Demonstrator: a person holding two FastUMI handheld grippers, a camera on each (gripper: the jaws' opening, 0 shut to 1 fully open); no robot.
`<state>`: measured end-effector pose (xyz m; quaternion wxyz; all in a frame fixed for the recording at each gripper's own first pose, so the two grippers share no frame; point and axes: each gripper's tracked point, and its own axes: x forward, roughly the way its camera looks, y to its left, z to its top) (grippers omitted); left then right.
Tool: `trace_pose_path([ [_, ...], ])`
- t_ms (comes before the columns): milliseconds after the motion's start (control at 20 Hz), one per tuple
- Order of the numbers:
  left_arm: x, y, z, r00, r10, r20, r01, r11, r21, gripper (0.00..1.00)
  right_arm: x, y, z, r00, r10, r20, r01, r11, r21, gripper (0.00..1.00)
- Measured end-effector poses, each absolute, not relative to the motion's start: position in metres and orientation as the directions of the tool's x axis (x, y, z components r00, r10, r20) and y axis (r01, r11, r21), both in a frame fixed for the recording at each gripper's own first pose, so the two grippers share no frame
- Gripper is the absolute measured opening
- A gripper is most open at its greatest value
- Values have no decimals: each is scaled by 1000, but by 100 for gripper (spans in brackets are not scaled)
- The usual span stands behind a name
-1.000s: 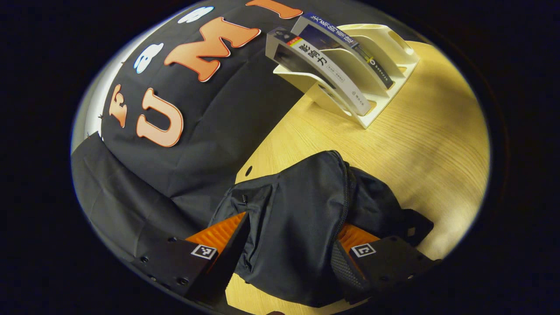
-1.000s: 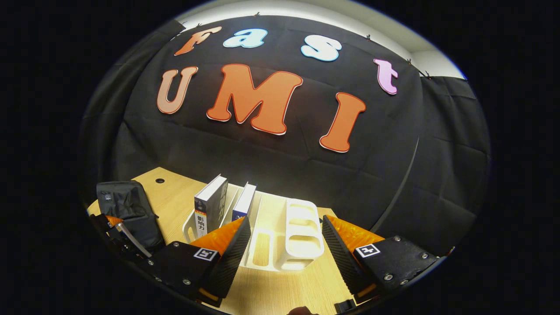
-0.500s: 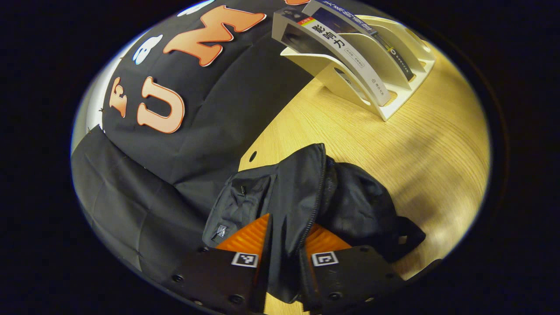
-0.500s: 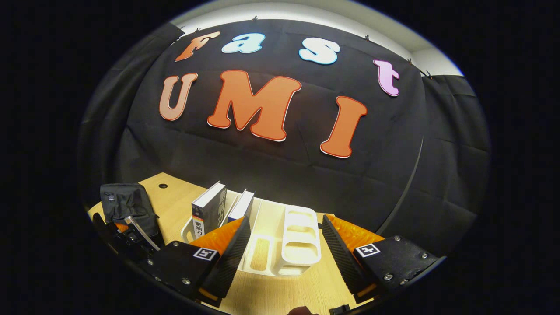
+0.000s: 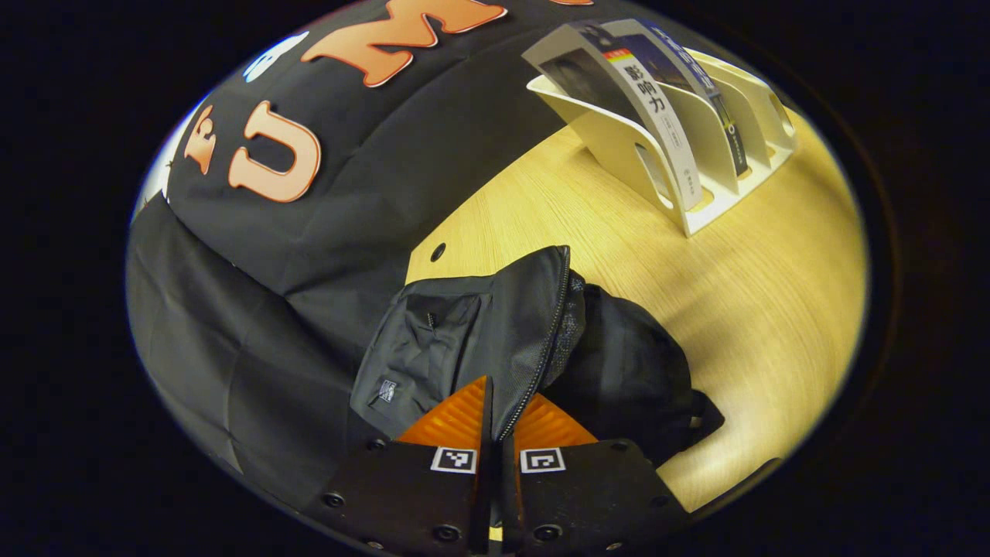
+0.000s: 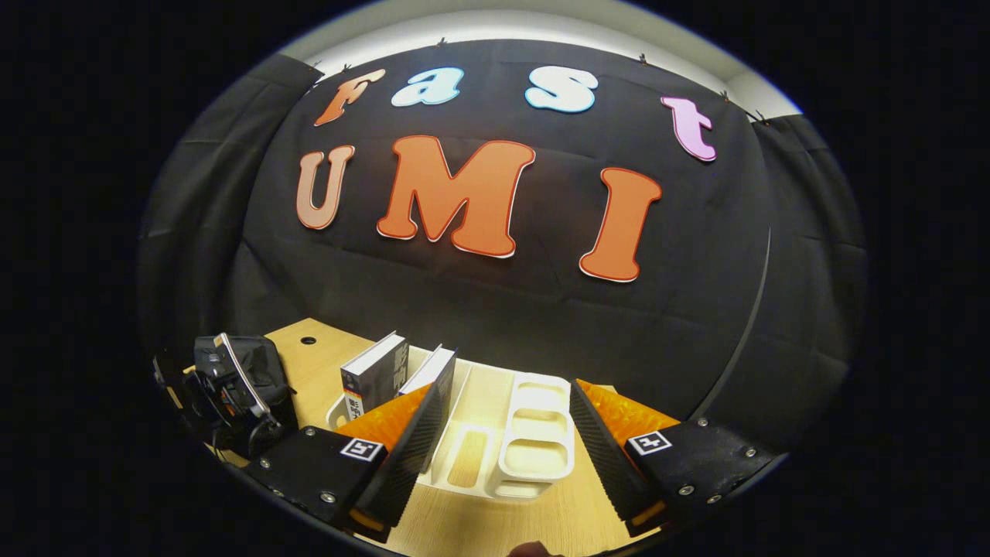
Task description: Open the schoolbag, grab two books from the bookshelf and put them into the schoolbag.
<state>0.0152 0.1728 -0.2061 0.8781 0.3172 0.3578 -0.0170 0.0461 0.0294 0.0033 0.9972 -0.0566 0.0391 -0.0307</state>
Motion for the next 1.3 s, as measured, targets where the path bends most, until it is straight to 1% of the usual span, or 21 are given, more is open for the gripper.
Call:
trace_pose_path([
  [250,12,175,-181,714,147,-685,276,840,468,5,54,43,0,994,13,-109,-22,997,-80,99],
  [550,10,176,-162,669,37,-742,342,871,352,5,64,59,5,990,26,-138,-42,992,-116,99],
  [700,10,178,-155,635,-30,-772,401,867,296,5,73,75,4,984,17,-177,-37,993,-111,99],
  [1100,17,193,-140,482,-229,-846,565,819,101,4,102,122,11,957,-34,-288,-7,990,-140,99],
  [1300,21,200,-130,402,-310,-862,619,786,7,4,117,145,12,926,-24,-378,-9,996,-84,99],
])
